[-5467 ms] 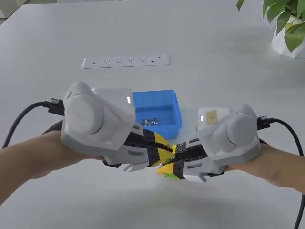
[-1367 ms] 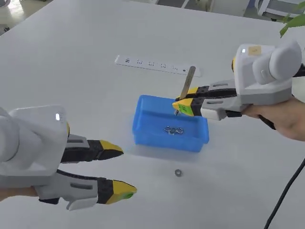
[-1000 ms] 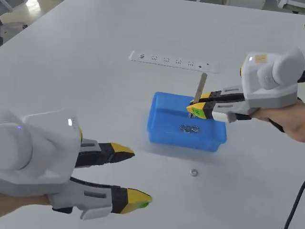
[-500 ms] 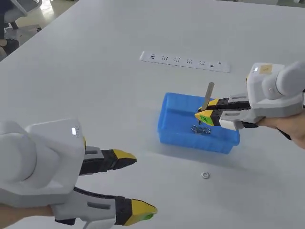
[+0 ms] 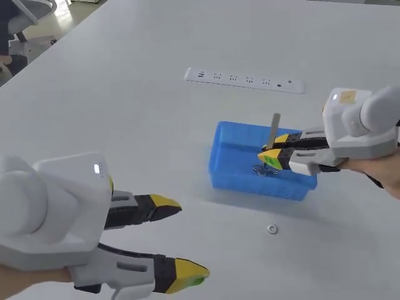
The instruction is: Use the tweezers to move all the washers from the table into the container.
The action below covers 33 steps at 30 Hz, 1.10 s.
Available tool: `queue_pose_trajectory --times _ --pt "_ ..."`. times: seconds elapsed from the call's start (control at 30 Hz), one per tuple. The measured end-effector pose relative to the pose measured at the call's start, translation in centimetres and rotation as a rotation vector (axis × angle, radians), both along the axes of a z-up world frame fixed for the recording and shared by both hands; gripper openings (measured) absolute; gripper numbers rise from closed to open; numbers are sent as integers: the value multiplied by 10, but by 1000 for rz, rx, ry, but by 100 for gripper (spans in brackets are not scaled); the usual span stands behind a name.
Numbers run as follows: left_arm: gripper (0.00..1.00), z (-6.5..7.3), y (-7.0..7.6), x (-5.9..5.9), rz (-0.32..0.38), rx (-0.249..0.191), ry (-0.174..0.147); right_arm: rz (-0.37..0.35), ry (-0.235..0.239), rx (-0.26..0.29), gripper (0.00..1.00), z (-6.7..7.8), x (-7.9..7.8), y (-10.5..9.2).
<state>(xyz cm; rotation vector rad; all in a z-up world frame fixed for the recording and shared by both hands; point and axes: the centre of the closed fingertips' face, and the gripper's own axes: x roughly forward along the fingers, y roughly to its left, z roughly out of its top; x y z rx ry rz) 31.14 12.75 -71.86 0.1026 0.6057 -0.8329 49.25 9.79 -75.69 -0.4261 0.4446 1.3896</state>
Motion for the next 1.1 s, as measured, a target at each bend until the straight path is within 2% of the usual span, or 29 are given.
queue_pose_trajectory --times 0.27,0.4,0.53,0.63,0.73,0.9,1.1 --pt "58 1 -2 1 -7 -2 -2 -12 25 42 10 4 -3 1" --pt "58 8 1 10 -3 -4 -19 -2 18 44 10 6 -5 2" --pt "58 16 9 29 11 3 -54 23 -3 32 9 8 -8 4" --pt "58 22 14 47 14 12 -83 39 -15 32 9 12 -11 5" --pt "57 32 15 71 20 -1 -119 48 -24 29 8 15 -12 5" --pt "57 42 1 100 -24 -2 -160 70 -38 18 8 18 -14 4" --pt "57 44 -21 129 -80 1 -179 95 -45 18 8 21 -21 6"
